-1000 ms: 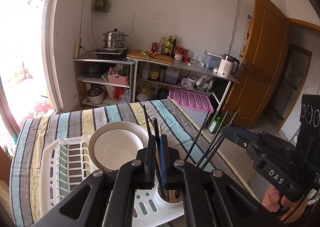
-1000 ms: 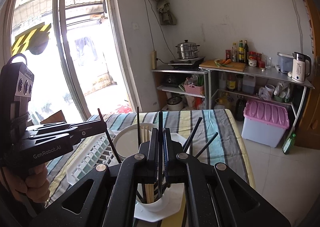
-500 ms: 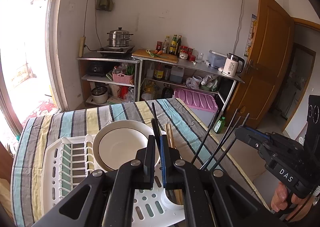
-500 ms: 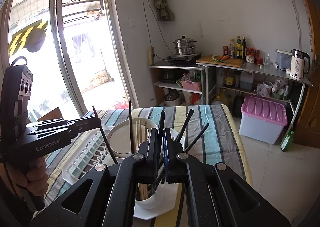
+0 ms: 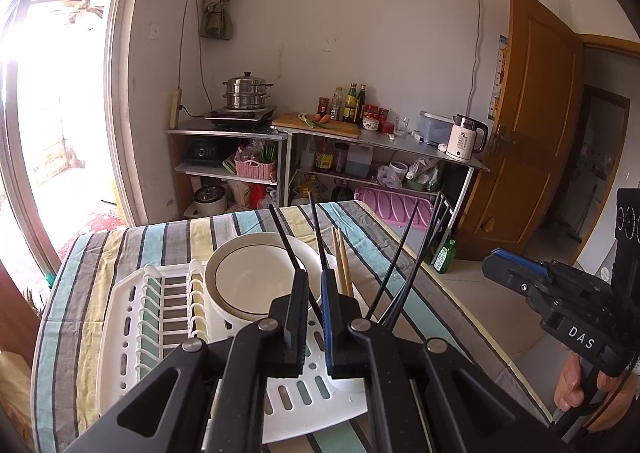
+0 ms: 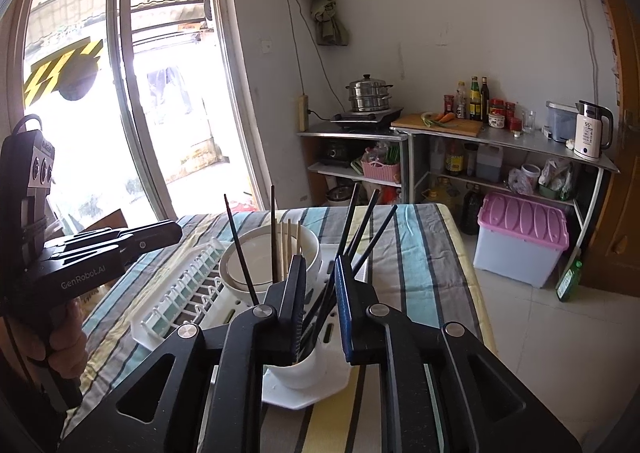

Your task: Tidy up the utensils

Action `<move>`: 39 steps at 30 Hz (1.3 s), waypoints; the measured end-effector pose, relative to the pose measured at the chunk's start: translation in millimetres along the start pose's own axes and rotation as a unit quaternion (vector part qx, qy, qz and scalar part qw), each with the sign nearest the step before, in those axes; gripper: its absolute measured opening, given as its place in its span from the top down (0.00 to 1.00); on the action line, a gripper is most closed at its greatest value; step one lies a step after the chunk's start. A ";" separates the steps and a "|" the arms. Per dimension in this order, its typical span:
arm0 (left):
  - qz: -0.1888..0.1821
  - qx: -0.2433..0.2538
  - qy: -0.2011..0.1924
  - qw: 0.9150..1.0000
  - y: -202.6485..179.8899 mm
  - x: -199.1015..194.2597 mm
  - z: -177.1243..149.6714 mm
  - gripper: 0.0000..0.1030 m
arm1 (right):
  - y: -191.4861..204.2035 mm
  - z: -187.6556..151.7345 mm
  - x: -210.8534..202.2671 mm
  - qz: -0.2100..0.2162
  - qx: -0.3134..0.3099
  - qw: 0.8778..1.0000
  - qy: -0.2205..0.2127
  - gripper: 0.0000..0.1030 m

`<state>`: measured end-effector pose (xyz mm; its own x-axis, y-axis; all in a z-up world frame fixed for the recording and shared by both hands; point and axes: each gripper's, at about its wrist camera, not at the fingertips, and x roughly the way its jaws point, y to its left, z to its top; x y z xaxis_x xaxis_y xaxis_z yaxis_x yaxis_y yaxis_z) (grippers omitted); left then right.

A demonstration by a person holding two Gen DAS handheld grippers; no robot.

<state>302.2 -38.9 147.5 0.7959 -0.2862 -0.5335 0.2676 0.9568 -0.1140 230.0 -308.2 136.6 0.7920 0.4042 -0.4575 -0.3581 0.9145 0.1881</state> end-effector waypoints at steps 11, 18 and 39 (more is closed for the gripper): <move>0.021 0.000 -0.004 1.000 -15.7 -54.5 -83.2 0.91 | 23.3 -52.9 -42.4 -0.002 -0.008 1.000 0.002 0.75; 0.036 -0.009 -0.009 0.999 -24.1 -91.0 -133.6 0.91 | 42.2 -89.3 -73.2 -0.008 -0.017 1.000 -0.001 0.74; 0.102 -0.040 -0.016 0.994 -25.5 -151.9 -227.0 0.91 | 75.2 -180.0 -120.4 -0.030 -0.024 0.999 0.008 0.67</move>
<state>51.2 -8.0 41.2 0.8462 -0.0861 -0.5259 0.0561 0.9958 -0.0728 18.7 -290.8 49.4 0.8047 0.3475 -0.4813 -0.3338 0.9353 0.1173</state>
